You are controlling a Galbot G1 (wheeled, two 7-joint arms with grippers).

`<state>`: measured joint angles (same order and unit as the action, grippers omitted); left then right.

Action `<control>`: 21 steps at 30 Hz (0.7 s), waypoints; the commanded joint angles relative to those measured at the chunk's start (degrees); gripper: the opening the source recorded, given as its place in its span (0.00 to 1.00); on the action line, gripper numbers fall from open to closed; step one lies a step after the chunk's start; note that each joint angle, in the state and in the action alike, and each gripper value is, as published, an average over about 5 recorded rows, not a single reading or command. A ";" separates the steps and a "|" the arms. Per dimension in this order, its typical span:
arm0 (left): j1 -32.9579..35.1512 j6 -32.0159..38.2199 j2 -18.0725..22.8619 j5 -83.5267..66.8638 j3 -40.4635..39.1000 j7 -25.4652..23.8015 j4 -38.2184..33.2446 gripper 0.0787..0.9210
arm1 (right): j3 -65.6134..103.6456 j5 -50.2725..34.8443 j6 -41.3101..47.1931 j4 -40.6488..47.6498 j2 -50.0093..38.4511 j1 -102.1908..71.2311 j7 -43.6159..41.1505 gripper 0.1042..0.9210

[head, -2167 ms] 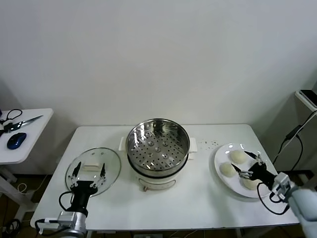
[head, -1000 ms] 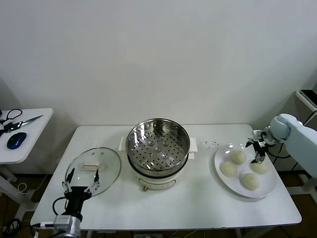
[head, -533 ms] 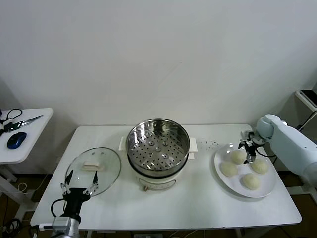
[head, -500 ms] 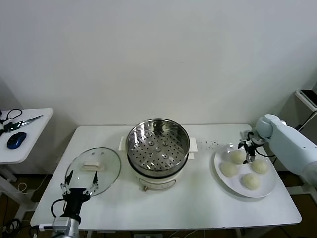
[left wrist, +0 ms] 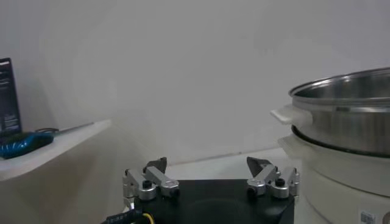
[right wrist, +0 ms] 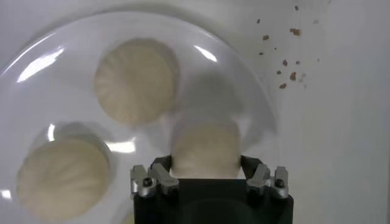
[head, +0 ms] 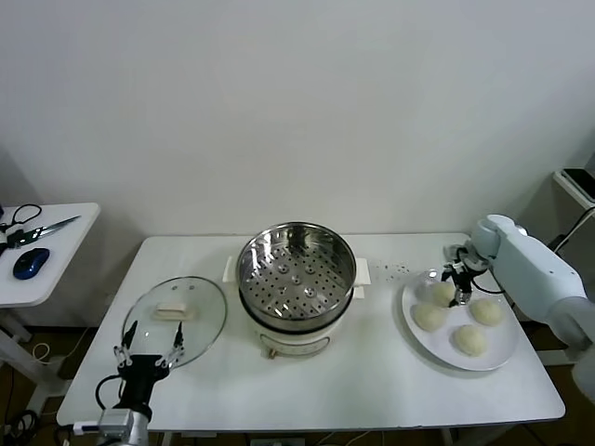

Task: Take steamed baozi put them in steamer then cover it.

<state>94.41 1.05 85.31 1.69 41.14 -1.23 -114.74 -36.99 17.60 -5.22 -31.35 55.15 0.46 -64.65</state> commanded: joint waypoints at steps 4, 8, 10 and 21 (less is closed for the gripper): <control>0.52 0.23 -0.10 -0.11 0.25 0.02 -0.09 0.88 | -2.97 -2.31 -0.67 -2.03 -0.83 2.55 -0.85 0.70; 1.08 0.44 -0.22 -0.21 0.45 0.01 -0.27 0.88 | -11.47 -8.71 -1.42 -8.18 -3.58 9.34 -1.97 0.70; 1.37 0.53 -0.29 -0.26 0.50 0.00 -0.41 0.88 | -16.80 -12.58 -2.12 -11.42 -4.73 14.14 -2.48 0.70; 2.46 0.75 -0.13 -0.27 0.01 -0.07 -1.05 0.88 | -38.25 -23.53 -10.06 -26.04 -1.33 38.68 -4.18 0.70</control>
<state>96.71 1.76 85.13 1.39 41.18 -1.27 -115.76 -60.00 2.19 -10.52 -46.71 52.36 22.33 -67.72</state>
